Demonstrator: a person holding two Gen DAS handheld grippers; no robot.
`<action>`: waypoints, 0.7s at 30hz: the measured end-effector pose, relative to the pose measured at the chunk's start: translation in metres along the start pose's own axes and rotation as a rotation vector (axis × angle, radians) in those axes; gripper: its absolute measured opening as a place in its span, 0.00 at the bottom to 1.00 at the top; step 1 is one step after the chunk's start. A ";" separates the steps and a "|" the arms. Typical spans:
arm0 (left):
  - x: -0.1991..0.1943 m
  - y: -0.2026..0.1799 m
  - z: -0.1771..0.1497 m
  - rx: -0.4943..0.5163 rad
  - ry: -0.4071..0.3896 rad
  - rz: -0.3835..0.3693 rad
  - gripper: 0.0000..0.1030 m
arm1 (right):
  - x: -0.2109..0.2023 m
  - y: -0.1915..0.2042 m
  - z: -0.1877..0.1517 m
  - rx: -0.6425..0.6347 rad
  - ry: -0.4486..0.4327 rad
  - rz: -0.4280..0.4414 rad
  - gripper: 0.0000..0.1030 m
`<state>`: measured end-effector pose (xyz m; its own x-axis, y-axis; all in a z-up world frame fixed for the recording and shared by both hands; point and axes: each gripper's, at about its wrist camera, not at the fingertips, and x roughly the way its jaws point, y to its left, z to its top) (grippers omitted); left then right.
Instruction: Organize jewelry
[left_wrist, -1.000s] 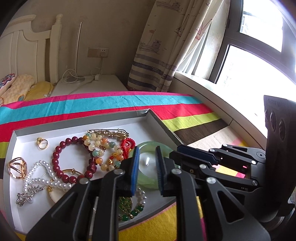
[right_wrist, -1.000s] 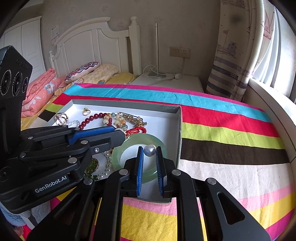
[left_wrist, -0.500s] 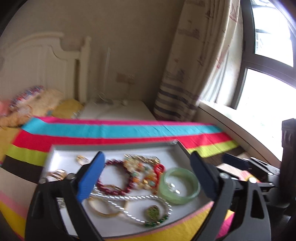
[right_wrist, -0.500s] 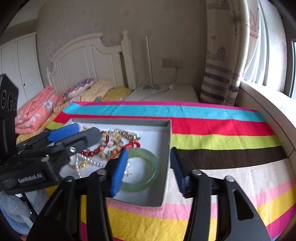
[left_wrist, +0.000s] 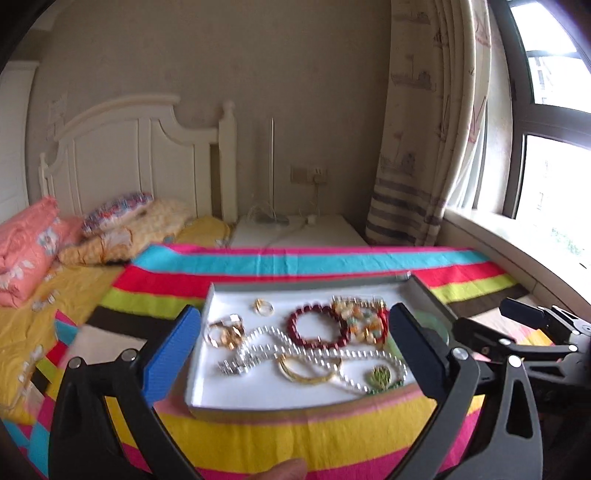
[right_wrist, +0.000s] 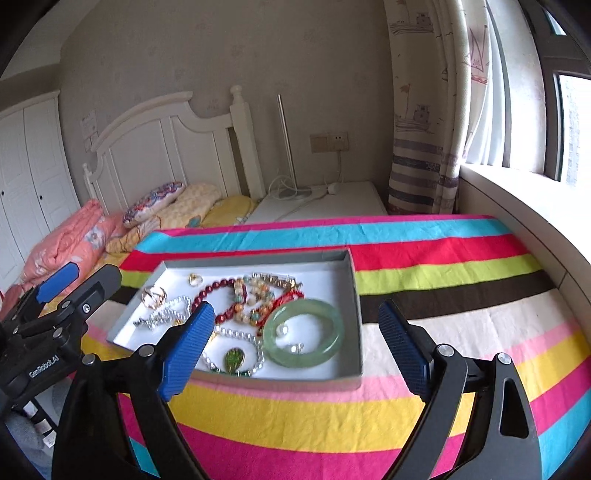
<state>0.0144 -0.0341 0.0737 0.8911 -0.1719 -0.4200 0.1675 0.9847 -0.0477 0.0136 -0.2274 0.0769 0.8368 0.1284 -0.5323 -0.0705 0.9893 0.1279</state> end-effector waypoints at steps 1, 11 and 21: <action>0.005 0.002 -0.003 -0.022 0.031 -0.023 0.98 | 0.002 0.004 -0.004 -0.012 0.010 -0.019 0.84; 0.028 0.002 -0.018 -0.008 0.132 0.059 0.98 | 0.020 -0.004 -0.017 -0.012 0.019 -0.057 0.84; 0.037 0.002 -0.023 0.001 0.165 0.066 0.98 | 0.026 -0.009 -0.019 0.008 0.039 -0.051 0.84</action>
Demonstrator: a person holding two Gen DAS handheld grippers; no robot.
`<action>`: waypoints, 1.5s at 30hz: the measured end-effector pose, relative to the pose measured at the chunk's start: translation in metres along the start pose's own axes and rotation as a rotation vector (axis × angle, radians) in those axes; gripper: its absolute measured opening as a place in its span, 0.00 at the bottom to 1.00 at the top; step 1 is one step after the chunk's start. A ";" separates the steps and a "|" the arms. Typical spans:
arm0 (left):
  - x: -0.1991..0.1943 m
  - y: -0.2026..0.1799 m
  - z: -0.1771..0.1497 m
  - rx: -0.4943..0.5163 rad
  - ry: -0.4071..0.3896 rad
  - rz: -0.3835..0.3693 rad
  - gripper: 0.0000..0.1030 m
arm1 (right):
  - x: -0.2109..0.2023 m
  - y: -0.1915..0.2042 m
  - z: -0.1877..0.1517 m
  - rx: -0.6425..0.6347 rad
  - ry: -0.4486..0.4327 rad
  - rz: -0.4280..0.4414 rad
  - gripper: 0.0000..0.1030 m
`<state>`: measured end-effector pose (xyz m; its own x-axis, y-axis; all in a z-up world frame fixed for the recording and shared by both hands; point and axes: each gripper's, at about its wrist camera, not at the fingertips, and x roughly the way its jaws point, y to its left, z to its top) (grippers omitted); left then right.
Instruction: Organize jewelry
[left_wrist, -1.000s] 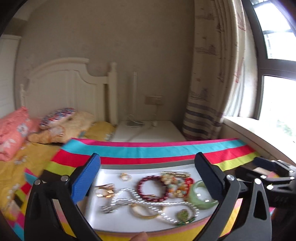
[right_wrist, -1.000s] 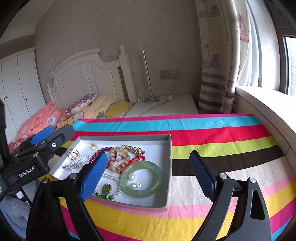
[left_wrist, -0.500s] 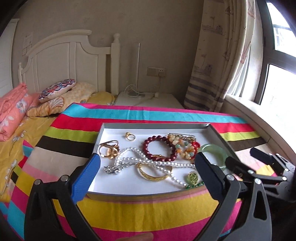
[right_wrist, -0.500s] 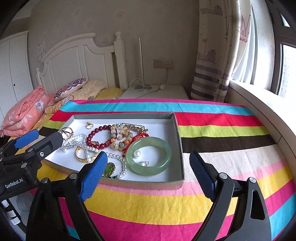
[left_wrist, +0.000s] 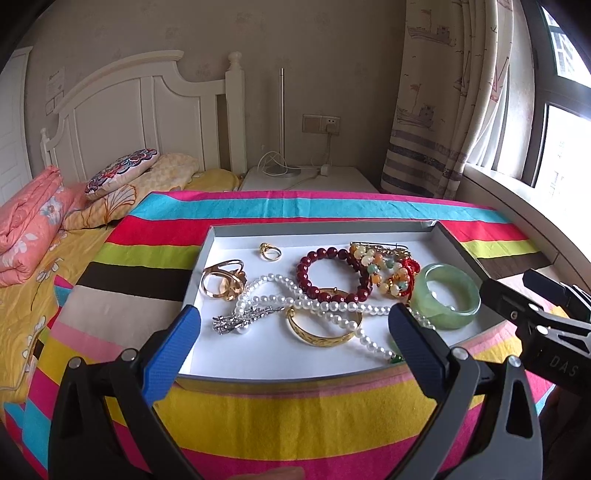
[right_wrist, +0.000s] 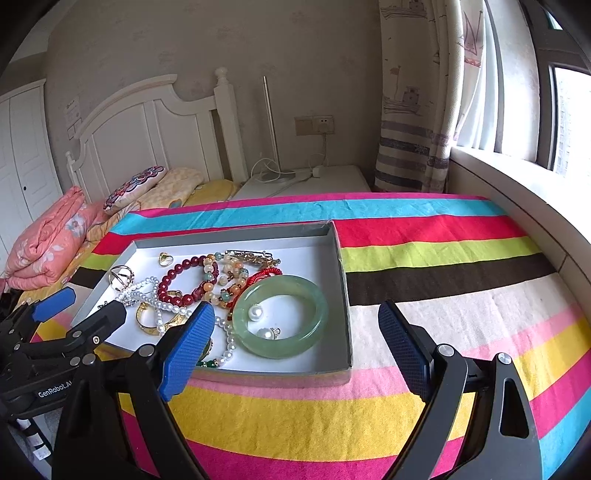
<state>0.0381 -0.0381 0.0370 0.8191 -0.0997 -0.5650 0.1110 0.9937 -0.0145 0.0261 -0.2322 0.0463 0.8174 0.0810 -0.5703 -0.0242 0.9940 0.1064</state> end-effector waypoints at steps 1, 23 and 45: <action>0.001 0.000 0.000 -0.003 0.002 -0.001 0.98 | 0.000 0.000 0.000 -0.003 0.001 0.000 0.84; -0.001 -0.001 0.000 -0.002 0.005 -0.002 0.98 | 0.001 0.004 -0.003 -0.019 0.017 -0.001 0.84; 0.000 0.000 0.001 -0.007 0.006 0.002 0.98 | 0.001 0.005 -0.003 -0.020 0.017 -0.002 0.84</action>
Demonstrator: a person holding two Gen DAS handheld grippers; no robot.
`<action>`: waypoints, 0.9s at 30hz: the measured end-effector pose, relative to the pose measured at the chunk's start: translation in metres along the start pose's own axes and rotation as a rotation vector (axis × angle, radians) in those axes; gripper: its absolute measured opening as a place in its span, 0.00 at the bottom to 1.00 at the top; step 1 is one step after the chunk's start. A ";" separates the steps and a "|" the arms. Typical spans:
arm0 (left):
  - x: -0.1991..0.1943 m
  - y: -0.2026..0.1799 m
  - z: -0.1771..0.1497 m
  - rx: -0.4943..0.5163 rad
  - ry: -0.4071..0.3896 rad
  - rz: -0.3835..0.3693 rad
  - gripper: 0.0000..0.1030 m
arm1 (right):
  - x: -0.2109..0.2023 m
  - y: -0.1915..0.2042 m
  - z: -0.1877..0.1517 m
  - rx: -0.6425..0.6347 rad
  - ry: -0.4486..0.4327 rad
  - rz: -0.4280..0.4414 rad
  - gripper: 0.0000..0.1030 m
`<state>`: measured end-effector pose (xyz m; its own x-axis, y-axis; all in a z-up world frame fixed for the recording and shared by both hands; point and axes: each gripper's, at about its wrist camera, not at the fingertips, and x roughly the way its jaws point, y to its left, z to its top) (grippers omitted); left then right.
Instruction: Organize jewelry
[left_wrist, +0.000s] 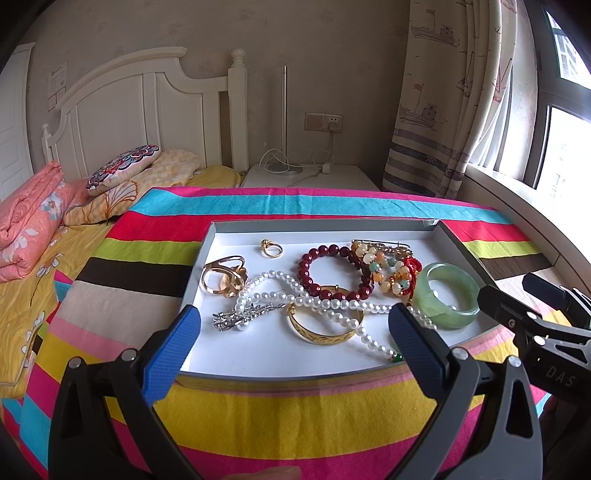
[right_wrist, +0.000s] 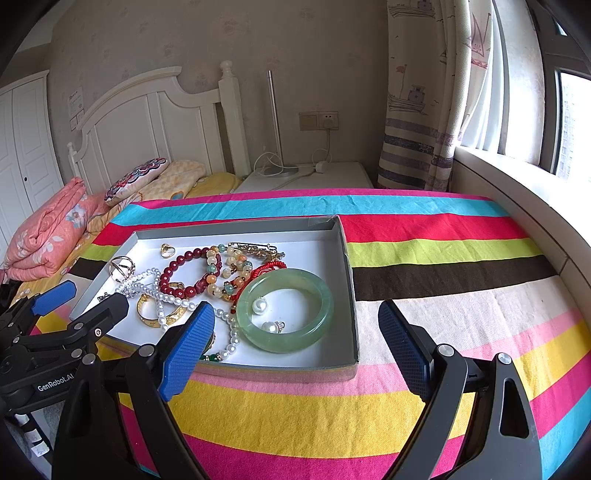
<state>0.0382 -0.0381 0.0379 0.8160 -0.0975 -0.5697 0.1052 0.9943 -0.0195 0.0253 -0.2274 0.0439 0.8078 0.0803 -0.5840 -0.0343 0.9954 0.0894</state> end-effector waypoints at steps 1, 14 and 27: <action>0.000 0.000 0.000 0.000 0.000 0.000 0.98 | 0.000 0.000 0.000 0.000 0.000 0.000 0.84; 0.000 -0.001 -0.001 0.000 0.002 0.001 0.98 | 0.001 0.000 -0.001 -0.002 0.005 -0.001 0.84; 0.002 0.001 -0.002 -0.009 0.005 0.017 0.98 | 0.001 0.000 -0.001 -0.002 0.005 -0.002 0.84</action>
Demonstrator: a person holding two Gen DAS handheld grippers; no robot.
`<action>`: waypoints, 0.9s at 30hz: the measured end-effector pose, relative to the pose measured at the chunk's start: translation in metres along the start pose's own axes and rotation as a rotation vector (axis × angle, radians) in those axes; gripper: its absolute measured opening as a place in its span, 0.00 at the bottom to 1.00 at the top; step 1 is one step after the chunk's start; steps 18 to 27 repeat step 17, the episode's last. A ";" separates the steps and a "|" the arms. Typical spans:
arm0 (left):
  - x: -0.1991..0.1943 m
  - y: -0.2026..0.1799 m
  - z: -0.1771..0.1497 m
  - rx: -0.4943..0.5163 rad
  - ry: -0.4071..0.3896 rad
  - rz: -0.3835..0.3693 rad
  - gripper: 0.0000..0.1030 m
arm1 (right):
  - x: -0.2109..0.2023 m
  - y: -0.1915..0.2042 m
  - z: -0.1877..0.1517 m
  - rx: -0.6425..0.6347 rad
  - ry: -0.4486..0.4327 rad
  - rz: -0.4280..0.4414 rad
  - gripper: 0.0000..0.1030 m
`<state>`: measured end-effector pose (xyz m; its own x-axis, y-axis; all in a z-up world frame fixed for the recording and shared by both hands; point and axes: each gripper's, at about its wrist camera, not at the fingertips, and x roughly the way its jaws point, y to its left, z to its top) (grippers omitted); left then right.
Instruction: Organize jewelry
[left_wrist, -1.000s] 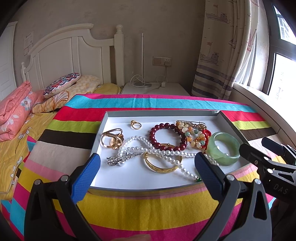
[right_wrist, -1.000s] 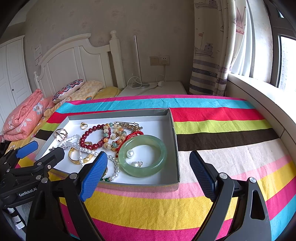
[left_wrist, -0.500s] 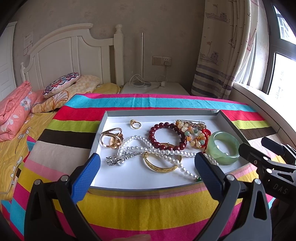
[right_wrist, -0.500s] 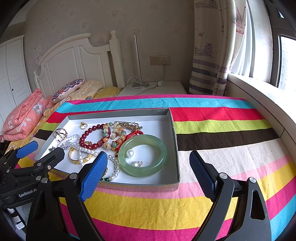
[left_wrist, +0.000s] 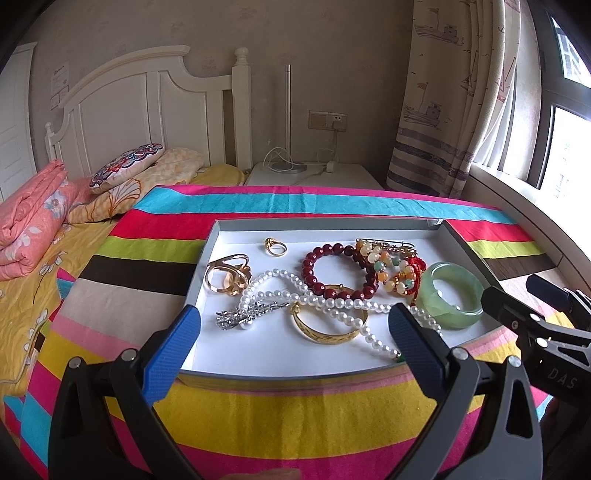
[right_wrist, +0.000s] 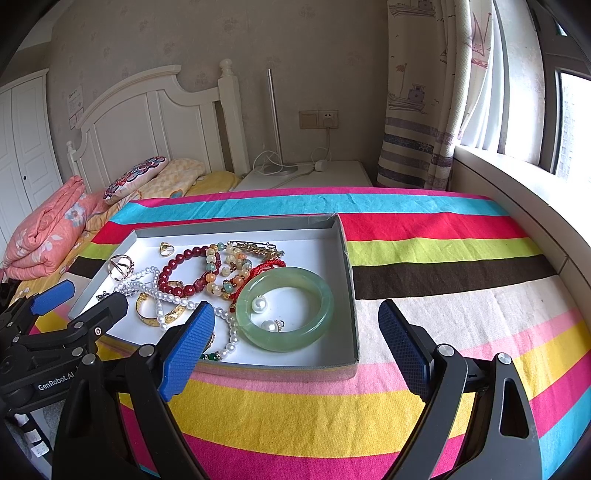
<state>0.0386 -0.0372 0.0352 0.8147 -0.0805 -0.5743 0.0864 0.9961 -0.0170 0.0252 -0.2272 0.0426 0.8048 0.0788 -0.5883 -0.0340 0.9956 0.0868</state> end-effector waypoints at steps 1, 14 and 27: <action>0.000 0.000 0.000 -0.001 0.000 0.002 0.98 | 0.000 0.000 0.000 0.000 0.000 0.000 0.84; -0.007 0.009 0.005 -0.047 0.033 0.018 0.98 | 0.000 0.000 -0.001 -0.001 0.011 0.004 0.84; -0.017 0.016 0.001 -0.065 0.092 0.003 0.98 | -0.008 0.005 -0.004 -0.024 0.061 0.024 0.84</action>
